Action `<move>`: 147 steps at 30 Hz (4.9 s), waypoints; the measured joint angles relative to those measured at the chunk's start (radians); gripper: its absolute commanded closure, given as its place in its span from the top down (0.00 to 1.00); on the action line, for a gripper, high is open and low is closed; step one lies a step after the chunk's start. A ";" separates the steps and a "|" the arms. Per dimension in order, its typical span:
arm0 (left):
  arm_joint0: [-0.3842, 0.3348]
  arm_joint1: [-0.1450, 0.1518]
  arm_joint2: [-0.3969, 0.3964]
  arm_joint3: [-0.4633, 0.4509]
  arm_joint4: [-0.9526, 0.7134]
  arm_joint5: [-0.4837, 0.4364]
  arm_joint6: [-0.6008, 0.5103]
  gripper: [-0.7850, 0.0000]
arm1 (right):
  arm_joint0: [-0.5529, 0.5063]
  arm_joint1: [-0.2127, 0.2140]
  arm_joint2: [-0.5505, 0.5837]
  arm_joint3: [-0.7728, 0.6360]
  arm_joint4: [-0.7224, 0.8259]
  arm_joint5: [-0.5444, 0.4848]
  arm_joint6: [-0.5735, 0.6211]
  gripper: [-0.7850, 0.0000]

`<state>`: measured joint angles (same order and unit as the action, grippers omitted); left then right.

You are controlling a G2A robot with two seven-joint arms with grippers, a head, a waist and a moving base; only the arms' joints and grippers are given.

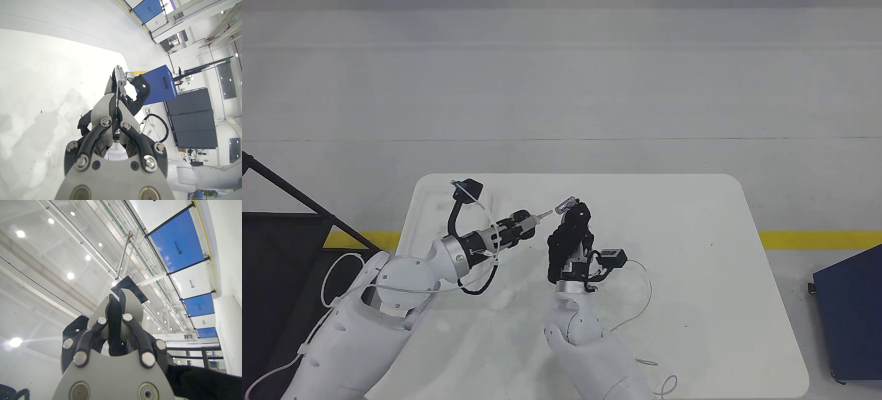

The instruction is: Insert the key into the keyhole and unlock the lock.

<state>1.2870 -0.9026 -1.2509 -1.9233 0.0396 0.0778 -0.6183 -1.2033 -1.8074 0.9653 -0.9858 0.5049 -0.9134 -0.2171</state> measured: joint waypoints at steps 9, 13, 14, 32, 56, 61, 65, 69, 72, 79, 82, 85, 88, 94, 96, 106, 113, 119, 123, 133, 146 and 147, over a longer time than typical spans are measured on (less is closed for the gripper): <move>0.011 -0.003 -0.009 -0.013 0.010 0.018 -0.019 0.00 | -0.003 0.000 0.007 -0.001 -0.105 0.014 -0.059 0.00; 0.013 -0.006 -0.009 -0.014 0.011 0.014 -0.023 0.00 | -0.005 0.000 0.006 -0.005 -0.141 0.023 -0.093 0.00; 0.013 -0.006 -0.009 -0.013 0.010 0.014 -0.023 0.00 | -0.004 0.000 0.005 -0.004 -0.148 0.025 -0.097 0.00; -0.001 -0.020 -0.005 0.000 0.013 0.024 -0.022 0.00 | -0.004 0.001 0.003 -0.002 -0.179 0.029 -0.121 0.00; -0.001 -0.034 -0.004 -0.002 0.023 0.026 -0.032 0.00 | -0.004 0.001 0.003 -0.002 -0.179 0.029 -0.121 0.00; -0.005 -0.036 -0.003 0.001 0.028 0.029 -0.033 0.00 | -0.004 0.001 0.003 -0.002 -0.179 0.029 -0.121 0.00; -0.009 -0.039 0.000 0.002 0.030 0.032 -0.034 0.00 | -0.004 0.001 0.003 -0.002 -0.179 0.029 -0.121 0.00; -0.014 -0.042 0.005 0.003 0.033 0.036 -0.034 0.00 | -0.004 0.001 0.003 -0.002 -0.179 0.029 -0.121 0.00; -0.019 -0.045 0.011 0.005 0.035 0.039 -0.033 0.00 | -0.004 0.001 0.003 -0.002 -0.179 0.029 -0.121 0.00; -0.031 -0.051 0.022 0.006 0.042 0.058 -0.026 0.00 | -0.004 0.001 0.003 -0.002 -0.179 0.029 -0.121 0.00; -0.038 -0.054 0.028 0.005 0.045 0.078 -0.023 0.00 | -0.004 0.001 0.003 -0.002 -0.179 0.029 -0.121 0.00; -0.049 -0.058 0.037 0.004 0.046 0.097 -0.020 0.00 | -0.004 0.001 0.003 -0.002 -0.179 0.029 -0.121 0.00; -0.061 -0.062 0.048 0.004 0.051 0.110 -0.015 0.00 | -0.004 0.001 0.003 -0.002 -0.179 0.029 -0.121 0.00; -0.084 -0.072 0.078 0.012 0.076 0.121 0.002 0.00 | -0.004 0.001 0.003 -0.002 -0.179 0.029 -0.121 0.00; -0.094 -0.075 0.091 0.018 0.089 0.127 0.008 0.00 | -0.004 0.001 0.003 -0.002 -0.179 0.029 -0.121 0.00; -0.123 -0.087 0.133 0.017 0.199 0.124 0.058 0.00 | -0.004 0.001 0.003 -0.002 -0.179 0.029 -0.121 0.00; -0.135 -0.096 0.169 0.039 0.337 0.091 0.122 0.00 | -0.004 0.001 0.003 -0.002 -0.179 0.029 -0.121 0.00; -0.126 -0.100 0.186 0.066 0.461 0.018 0.206 0.00 | -0.004 0.001 0.003 -0.002 -0.179 0.029 -0.121 0.00; -0.120 -0.103 0.201 0.104 0.561 -0.085 0.281 0.00 | -0.004 0.001 0.003 -0.002 -0.179 0.029 -0.121 0.00; -0.128 -0.114 0.231 0.245 0.819 -0.345 0.587 0.00 | -0.004 0.001 0.003 -0.002 -0.179 0.029 -0.121 0.00; -0.173 -0.134 0.275 0.430 1.184 -0.443 0.939 0.00 | -0.004 0.001 0.003 -0.002 -0.179 0.029 -0.121 0.00; -0.177 -0.135 0.278 0.440 1.221 -0.438 0.963 0.00 | -0.004 0.001 0.003 -0.002 -0.179 0.029 -0.121 0.00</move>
<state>1.1102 -1.0375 -0.9727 -1.4835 1.2605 -0.3599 0.3451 -1.2073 -1.8061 0.9687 -0.9879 0.3259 -0.8846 -0.3381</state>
